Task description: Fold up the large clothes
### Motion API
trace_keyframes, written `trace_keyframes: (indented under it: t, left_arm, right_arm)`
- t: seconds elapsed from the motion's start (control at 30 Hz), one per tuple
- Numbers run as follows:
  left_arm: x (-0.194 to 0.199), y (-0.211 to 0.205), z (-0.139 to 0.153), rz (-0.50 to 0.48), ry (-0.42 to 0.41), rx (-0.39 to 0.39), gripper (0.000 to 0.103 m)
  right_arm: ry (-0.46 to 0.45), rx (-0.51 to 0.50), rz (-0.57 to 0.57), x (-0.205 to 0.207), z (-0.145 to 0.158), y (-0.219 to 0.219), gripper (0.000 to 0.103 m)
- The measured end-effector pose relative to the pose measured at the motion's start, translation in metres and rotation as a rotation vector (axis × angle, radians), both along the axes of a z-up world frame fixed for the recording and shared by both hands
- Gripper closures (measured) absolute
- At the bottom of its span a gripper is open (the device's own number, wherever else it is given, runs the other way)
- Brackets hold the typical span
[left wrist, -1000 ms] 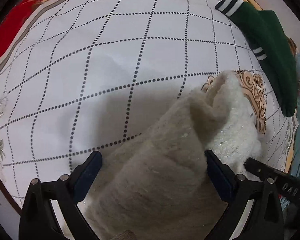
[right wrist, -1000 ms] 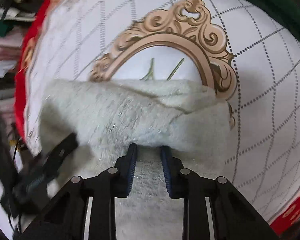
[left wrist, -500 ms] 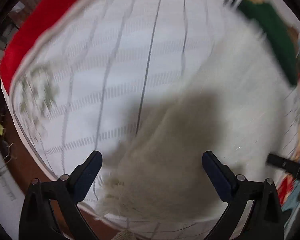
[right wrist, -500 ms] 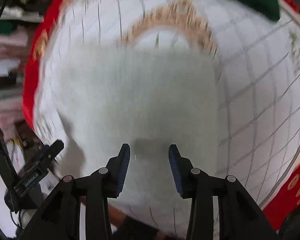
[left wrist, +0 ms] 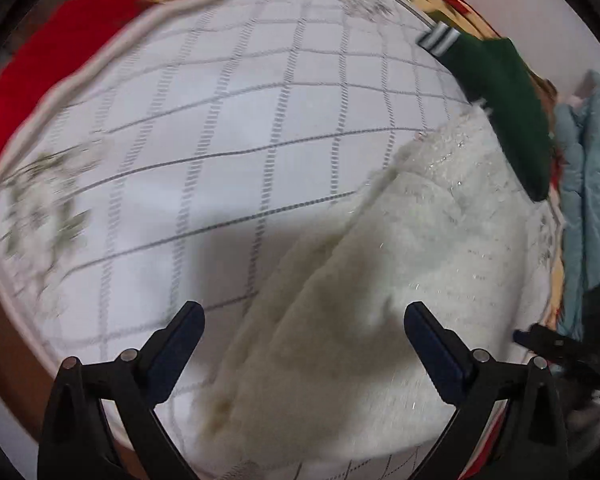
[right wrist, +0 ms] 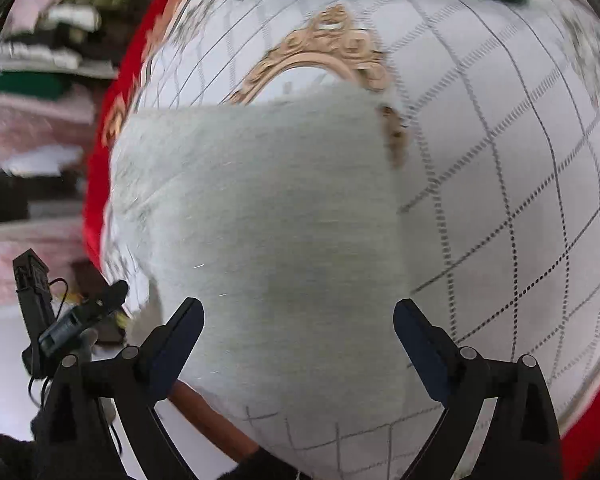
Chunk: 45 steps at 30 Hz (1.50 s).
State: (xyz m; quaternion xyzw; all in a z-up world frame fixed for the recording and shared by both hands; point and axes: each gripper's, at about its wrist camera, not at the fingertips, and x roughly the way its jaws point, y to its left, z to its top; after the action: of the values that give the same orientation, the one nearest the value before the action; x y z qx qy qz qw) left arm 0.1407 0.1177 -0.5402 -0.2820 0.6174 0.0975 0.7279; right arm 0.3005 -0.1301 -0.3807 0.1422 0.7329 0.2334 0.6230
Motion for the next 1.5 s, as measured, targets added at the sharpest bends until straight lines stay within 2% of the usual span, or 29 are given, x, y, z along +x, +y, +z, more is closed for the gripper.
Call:
trace_keyframes:
  t: [0.07, 0.1, 0.17, 0.2, 0.3, 0.37, 0.4, 0.43, 0.47, 0.5, 0.53, 0.57, 0.67, 0.73, 0.8, 0.87, 0.97, 1.03, 1.1, 1.17, 1.23, 1.3, 1.33, 1.4, 1.5]
  left_arm:
    - [0.008, 0.004, -0.02, -0.026, 0.008, -0.066, 0.0]
    - [0.012, 0.002, -0.036, -0.041, 0.045, -0.116, 0.0]
    - [0.018, 0.005, -0.048, -0.032, 0.078, -0.178, 0.0]
    - [0.018, 0.006, -0.054, -0.012, 0.07, -0.198, 0.0]
    - [0.018, 0.01, -0.057, -0.003, 0.044, -0.207, 0.002]
    - [0.013, 0.011, -0.049, -0.003, 0.015, -0.181, 0.01]
    - [0.011, 0.013, -0.045, 0.008, -0.004, -0.17, 0.018]
    - [0.011, 0.012, -0.04, 0.015, -0.011, -0.162, 0.025]
    - [0.007, 0.015, -0.036, 0.019, -0.019, -0.152, 0.029]
    - [0.007, 0.016, -0.032, 0.018, -0.023, -0.139, 0.037]
    - [0.007, 0.018, -0.029, 0.012, -0.021, -0.12, 0.041]
    - [0.006, 0.02, -0.024, 0.013, -0.022, -0.119, 0.041]
    - [-0.006, 0.033, -0.013, 0.05, 0.002, -0.172, 0.042]
    - [-0.008, 0.03, -0.011, 0.074, 0.02, -0.186, 0.04]
    - [-0.014, 0.029, -0.02, 0.078, 0.051, -0.223, 0.039]
    - [-0.018, 0.032, -0.044, 0.097, 0.092, -0.274, 0.039]
    - [-0.009, 0.03, -0.062, 0.117, 0.079, -0.33, 0.035]
    - [-0.003, 0.03, -0.062, 0.099, 0.043, -0.348, 0.034]
    - [0.005, 0.025, -0.058, 0.066, 0.013, -0.329, 0.035]
    - [0.008, 0.022, -0.052, 0.043, -0.007, -0.295, 0.041]
    - [0.01, 0.022, -0.047, 0.038, -0.022, -0.285, 0.065]
    - [0.005, 0.026, -0.038, 0.033, -0.034, -0.267, 0.07]
    - [0.002, 0.026, -0.033, 0.028, -0.034, -0.26, 0.07]
    - [0.0, 0.026, -0.027, 0.03, 0.02, -0.217, 0.068]
    - [-0.003, 0.022, -0.019, 0.032, 0.03, -0.157, 0.065]
  right_arm:
    - [0.069, 0.085, -0.044, 0.005, -0.034, -0.014, 0.006]
    - [0.124, 0.162, -0.071, 0.004, -0.054, -0.02, 0.006]
    - [0.188, 0.259, -0.08, -0.003, -0.082, -0.018, 0.006]
    - [0.2, 0.331, -0.081, -0.004, -0.09, -0.014, 0.006]
    - [0.208, 0.43, -0.048, -0.003, -0.095, 0.008, 0.006]
    - [0.205, 0.419, -0.027, -0.007, -0.094, 0.022, 0.008]
    - [0.201, 0.419, -0.032, -0.007, -0.093, 0.026, 0.015]
    - [0.196, 0.418, -0.04, -0.008, -0.091, 0.028, 0.028]
    - [0.193, 0.42, -0.056, -0.01, -0.088, 0.028, 0.033]
    - [0.19, 0.43, -0.067, -0.012, -0.082, 0.027, 0.042]
    - [0.182, 0.435, -0.071, -0.013, -0.077, 0.025, 0.048]
    - [0.177, 0.439, -0.077, -0.015, -0.075, 0.029, 0.049]
    - [0.216, 0.445, -0.069, -0.016, -0.069, 0.02, 0.049]
    - [0.253, 0.418, -0.061, -0.016, -0.074, 0.015, 0.036]
    - [0.293, 0.422, -0.077, -0.015, -0.082, 0.011, 0.03]
    - [0.314, 0.408, -0.068, -0.016, -0.087, 0.014, 0.022]
    - [0.361, 0.421, -0.048, -0.014, -0.092, 0.023, 0.016]
    - [0.377, 0.445, -0.043, -0.02, -0.097, 0.036, 0.016]
    - [0.373, 0.464, -0.045, -0.021, -0.1, 0.044, 0.016]
    - [0.346, 0.472, -0.042, -0.021, -0.095, 0.048, 0.024]
    - [0.32, 0.478, -0.061, -0.023, -0.088, 0.049, 0.039]
    - [0.28, 0.489, -0.066, -0.029, -0.075, 0.048, 0.047]
    - [0.27, 0.499, -0.071, -0.029, -0.07, 0.051, 0.05]
    - [0.255, 0.507, -0.082, -0.034, -0.062, 0.054, 0.05]
    - [0.278, 0.47, -0.068, -0.035, -0.066, 0.056, 0.045]
